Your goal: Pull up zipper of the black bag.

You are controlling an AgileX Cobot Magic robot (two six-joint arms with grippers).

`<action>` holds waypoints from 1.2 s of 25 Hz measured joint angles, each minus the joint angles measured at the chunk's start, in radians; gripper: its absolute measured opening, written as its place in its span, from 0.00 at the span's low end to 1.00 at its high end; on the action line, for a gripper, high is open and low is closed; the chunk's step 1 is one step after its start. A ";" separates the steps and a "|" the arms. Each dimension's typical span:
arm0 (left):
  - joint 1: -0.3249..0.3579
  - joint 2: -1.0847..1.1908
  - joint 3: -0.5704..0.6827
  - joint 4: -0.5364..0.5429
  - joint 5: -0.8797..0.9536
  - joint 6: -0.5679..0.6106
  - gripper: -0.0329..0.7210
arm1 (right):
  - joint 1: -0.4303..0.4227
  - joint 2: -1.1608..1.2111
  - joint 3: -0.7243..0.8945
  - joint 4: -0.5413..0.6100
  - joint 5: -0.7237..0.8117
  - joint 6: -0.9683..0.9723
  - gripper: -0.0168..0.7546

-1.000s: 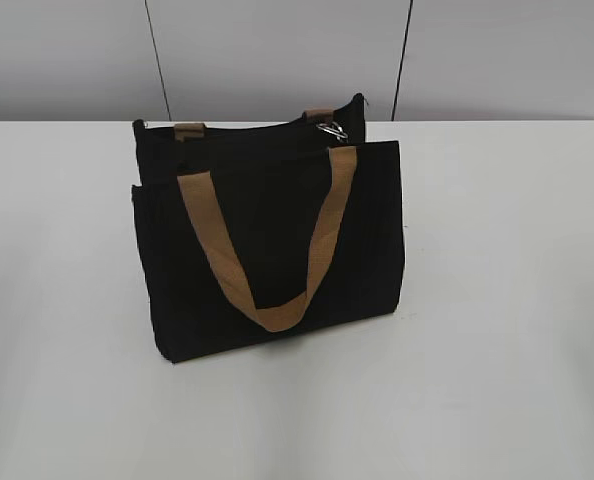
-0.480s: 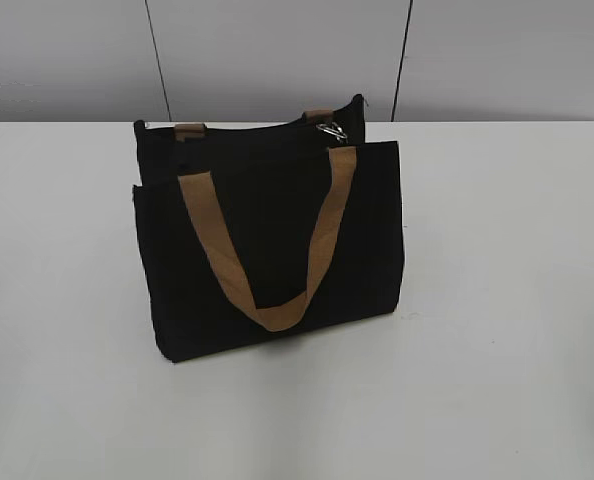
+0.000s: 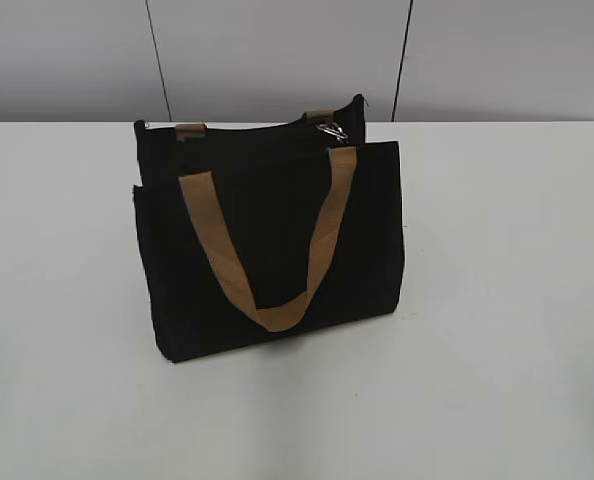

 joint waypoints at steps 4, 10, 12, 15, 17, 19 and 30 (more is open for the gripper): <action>0.000 -0.005 0.026 -0.023 -0.054 0.000 0.67 | 0.001 0.000 0.017 0.003 -0.026 0.000 0.64; 0.000 -0.005 0.038 -0.041 -0.073 0.001 0.66 | 0.001 0.000 0.022 0.003 -0.035 0.000 0.64; 0.000 -0.005 0.038 -0.041 -0.074 0.003 0.65 | 0.001 0.000 0.022 0.003 -0.035 0.000 0.64; 0.000 -0.005 0.038 -0.041 -0.075 0.003 0.64 | 0.001 0.000 0.022 0.003 -0.037 0.000 0.64; 0.000 -0.005 0.038 -0.041 -0.075 0.003 0.64 | 0.001 0.000 0.022 0.003 -0.038 0.000 0.64; 0.000 -0.005 0.038 -0.041 -0.075 0.003 0.64 | 0.001 0.000 0.022 0.003 -0.038 0.000 0.64; 0.067 -0.005 0.038 -0.041 -0.077 0.003 0.62 | 0.001 0.000 0.023 0.011 -0.040 0.000 0.64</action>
